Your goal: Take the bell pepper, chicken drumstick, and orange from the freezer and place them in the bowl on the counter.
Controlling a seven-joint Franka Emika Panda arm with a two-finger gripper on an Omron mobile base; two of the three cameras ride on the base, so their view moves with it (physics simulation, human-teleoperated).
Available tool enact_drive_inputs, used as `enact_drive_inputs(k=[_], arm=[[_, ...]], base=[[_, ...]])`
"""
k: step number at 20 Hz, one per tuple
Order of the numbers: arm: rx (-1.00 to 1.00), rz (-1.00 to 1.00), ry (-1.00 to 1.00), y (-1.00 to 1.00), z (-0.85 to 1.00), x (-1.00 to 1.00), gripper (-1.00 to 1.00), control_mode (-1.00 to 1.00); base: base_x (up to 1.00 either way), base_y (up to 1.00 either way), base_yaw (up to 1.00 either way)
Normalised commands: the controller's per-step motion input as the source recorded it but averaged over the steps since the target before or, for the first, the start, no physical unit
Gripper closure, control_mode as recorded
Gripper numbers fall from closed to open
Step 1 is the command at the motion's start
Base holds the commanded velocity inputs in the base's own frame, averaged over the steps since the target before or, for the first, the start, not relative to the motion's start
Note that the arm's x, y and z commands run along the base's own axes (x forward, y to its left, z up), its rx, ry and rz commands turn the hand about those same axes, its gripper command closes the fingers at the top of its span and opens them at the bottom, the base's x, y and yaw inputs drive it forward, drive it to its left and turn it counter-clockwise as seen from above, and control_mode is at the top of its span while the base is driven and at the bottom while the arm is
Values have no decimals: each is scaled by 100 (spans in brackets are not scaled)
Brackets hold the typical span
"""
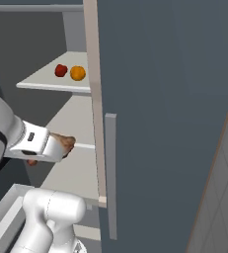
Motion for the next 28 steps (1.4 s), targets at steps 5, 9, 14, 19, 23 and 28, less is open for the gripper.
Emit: enact_drive_inputs(k=[5,9,14,19,23,28], arm=[[0,0,0,0,0,0,100,100],[0,0,0,0,0,0,100,100],[0,0,0,0,0,0,100,100],[0,0,0,0,0,0,100,100],[0,0,0,0,0,0,100,100],[0,0,0,0,0,0,100,100]], base=[[-71,0,0],[-100,0,0],[-68,33,0],[-17,70,0],[-1,88,0],[-1,99,0]])
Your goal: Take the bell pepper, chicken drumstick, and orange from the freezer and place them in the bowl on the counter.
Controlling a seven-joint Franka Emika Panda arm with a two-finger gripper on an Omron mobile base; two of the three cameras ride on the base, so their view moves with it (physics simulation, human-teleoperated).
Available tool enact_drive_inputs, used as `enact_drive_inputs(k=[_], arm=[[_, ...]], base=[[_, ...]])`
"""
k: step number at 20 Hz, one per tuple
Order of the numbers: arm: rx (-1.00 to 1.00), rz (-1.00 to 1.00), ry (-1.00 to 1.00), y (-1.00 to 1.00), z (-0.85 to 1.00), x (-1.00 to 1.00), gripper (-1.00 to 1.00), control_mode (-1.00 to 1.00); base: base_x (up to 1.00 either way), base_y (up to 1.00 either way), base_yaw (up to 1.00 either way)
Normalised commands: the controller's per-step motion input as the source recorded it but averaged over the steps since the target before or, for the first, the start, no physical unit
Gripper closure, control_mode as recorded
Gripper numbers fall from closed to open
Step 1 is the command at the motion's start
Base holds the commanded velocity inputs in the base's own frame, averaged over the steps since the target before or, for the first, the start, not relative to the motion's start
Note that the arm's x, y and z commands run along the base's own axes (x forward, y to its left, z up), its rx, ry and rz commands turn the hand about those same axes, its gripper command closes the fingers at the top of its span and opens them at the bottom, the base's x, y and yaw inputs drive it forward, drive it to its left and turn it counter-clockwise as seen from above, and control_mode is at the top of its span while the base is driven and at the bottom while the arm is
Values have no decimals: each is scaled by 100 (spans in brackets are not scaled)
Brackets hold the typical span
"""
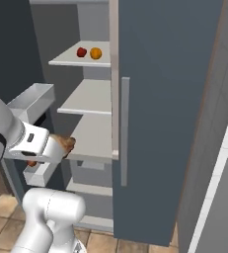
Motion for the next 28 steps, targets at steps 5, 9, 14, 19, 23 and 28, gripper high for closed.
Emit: enact_drive_inputs(k=[5,9,14,19,23,28], arm=[[0,0,0,0,0,0,100,100],[0,0,0,0,0,0,100,100],[0,0,0,0,0,0,100,100],[0,0,0,0,0,0,100,100],[0,0,0,0,0,0,100,100],[0,0,0,0,0,0,100,100]], base=[[0,100,0],[-3,64,-17],[-1,27,-44],[-26,5,-45],[-59,0,-37],[-67,8,-13]])
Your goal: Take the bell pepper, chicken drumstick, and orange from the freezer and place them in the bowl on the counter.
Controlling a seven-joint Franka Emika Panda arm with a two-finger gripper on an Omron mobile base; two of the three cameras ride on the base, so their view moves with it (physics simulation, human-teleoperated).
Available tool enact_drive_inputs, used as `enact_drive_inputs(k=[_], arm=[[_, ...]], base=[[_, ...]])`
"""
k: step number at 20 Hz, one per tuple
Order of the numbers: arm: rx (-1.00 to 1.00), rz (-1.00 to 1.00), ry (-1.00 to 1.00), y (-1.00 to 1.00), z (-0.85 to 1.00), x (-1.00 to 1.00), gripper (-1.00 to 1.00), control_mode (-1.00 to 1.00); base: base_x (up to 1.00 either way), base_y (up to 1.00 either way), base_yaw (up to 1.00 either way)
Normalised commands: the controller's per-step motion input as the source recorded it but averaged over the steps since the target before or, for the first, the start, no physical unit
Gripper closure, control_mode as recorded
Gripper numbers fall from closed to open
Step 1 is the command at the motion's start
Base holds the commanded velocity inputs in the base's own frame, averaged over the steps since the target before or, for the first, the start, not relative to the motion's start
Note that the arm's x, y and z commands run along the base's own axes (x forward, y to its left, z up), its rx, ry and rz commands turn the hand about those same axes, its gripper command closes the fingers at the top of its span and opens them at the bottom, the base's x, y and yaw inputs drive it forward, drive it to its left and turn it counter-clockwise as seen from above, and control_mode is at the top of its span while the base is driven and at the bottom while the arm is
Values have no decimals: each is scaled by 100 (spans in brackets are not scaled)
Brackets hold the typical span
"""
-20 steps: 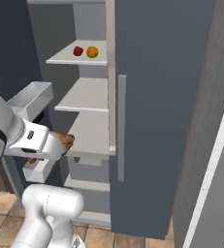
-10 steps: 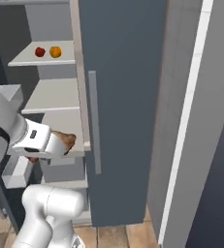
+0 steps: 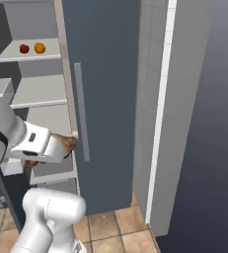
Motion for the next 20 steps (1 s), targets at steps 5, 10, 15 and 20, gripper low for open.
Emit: enact_drive_inputs(k=[5,10,15,20], arm=[[0,0,0,0,0,0,100,100],[0,0,0,0,0,0,100,100],[0,0,0,0,0,0,100,100],[0,0,0,0,0,0,100,100]], base=[[-43,74,-14],[-41,87,-19],[-31,100,-4],[-20,100,0]])
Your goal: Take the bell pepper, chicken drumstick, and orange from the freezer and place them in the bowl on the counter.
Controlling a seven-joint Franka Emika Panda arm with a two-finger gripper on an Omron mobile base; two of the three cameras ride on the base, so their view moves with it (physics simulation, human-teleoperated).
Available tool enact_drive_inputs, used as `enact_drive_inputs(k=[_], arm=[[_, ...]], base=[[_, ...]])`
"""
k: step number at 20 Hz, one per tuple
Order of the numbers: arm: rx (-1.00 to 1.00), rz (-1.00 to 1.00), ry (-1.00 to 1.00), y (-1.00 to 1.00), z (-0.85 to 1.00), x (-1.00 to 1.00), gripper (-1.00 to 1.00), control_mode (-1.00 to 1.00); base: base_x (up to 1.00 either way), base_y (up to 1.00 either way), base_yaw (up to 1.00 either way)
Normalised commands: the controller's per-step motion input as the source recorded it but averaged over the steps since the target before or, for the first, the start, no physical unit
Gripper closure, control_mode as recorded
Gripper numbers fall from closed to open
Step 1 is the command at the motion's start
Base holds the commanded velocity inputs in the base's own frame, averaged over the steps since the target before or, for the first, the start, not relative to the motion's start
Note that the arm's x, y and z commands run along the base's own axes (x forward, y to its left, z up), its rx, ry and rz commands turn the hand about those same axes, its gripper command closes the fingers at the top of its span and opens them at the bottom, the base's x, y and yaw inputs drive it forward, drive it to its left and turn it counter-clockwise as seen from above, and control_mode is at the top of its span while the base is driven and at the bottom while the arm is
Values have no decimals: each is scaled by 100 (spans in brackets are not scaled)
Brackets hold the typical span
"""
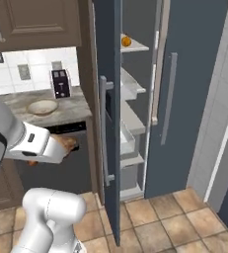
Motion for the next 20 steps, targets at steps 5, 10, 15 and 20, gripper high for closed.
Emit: enact_drive_inputs(k=[5,10,15,20], arm=[[0,0,0,0,0,0,100,100],[0,0,0,0,0,0,100,100],[0,0,0,0,0,0,100,100],[0,0,0,0,0,0,100,100]], base=[[2,87,7],[57,28,42],[77,-2,52],[75,0,44]])
